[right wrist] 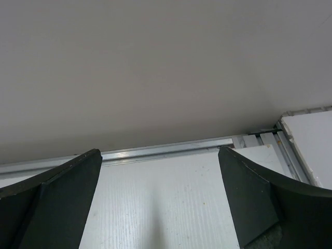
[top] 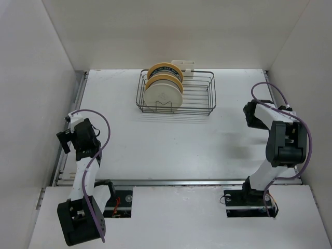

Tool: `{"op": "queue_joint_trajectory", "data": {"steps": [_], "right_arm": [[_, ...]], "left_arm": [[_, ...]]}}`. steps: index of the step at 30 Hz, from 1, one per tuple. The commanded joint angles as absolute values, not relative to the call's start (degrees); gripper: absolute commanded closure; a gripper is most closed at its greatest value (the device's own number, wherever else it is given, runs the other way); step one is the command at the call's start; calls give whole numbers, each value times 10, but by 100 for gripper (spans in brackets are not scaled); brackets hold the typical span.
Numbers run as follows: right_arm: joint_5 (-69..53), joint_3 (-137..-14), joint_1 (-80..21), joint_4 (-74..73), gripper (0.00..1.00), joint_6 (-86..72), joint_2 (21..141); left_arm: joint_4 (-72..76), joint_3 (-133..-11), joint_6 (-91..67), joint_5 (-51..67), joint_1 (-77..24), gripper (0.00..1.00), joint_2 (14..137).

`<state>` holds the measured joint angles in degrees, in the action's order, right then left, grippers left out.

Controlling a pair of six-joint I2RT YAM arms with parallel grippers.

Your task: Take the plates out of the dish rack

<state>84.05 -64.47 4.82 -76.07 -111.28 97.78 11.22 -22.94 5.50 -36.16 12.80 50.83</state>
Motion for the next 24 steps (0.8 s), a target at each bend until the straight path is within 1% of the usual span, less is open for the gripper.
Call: {"op": "queue_joint_trajectory", "data": {"steps": [1, 4, 5, 6, 7, 8, 10, 11, 12, 13, 14, 15, 16, 17, 18, 19, 20, 21, 22, 23, 24], "right_arm": [[874, -664, 51, -794, 0, -1122, 976], [874, -674, 51, -794, 0, -1117, 976], [874, -685, 51, -794, 0, -1080, 976], [874, -699, 51, -794, 0, -1051, 969], [868, -736, 46, -794, 0, -1022, 953], [868, -757, 40, -794, 0, -966, 940], [874, -817, 12, -794, 0, -921, 912], [854, -842, 4, -794, 0, -912, 885], [833, -872, -9, -794, 0, -874, 876], [816, -896, -24, -769, 0, -781, 868], [759, -913, -59, -589, 0, -618, 859], [690, -913, -75, -475, 0, -441, 831], [587, -904, -88, -394, 0, -214, 815], [378, -884, -102, -301, 0, -161, 796], [299, -869, -102, -263, 0, -141, 757], [222, -851, -102, -224, 0, -119, 737], [148, -829, -102, -130, 0, -102, 717], [36, -782, -108, -80, 0, -91, 689], [-8, -764, -108, -37, 0, -80, 684], [-47, -757, -114, -7, 0, -73, 684], [-109, -776, -119, 7, 0, -63, 697]], "left_arm": [[137, -233, 47, -361, 125, 0, 501], [137, -233, 47, -361, 125, 0, 501], [137, -233, 47, -361, 125, 0, 501], [137, -238, 47, -386, 125, 0, 511], [137, -244, 47, -409, 125, 0, 516], [114, -278, 20, -463, 125, 0, 516], [71, -322, 10, -496, 125, 0, 530], [7, -349, 10, -497, 125, 0, 538], [-34, -407, 10, -442, 125, 0, 538], [-80, -440, 22, -374, 125, 0, 545], [-173, -474, 106, -287, 125, 0, 554], [-234, -517, 131, -193, 125, 0, 562], [-288, -605, 131, -58, 125, 0, 578], [-327, -641, 140, -5, 125, 0, 584], [-382, -676, 140, 45, 125, 0, 590], [-400, -730, 145, 89, 125, 0, 595], [-407, -749, 145, 177, 125, 0, 602], [-407, -761, 150, 219, 125, 0, 602], [-415, -783, 172, 262, 125, 0, 609], [-422, -794, 185, 330, 125, 0, 623], [-430, -807, 192, 353, 125, 0, 634]]}}
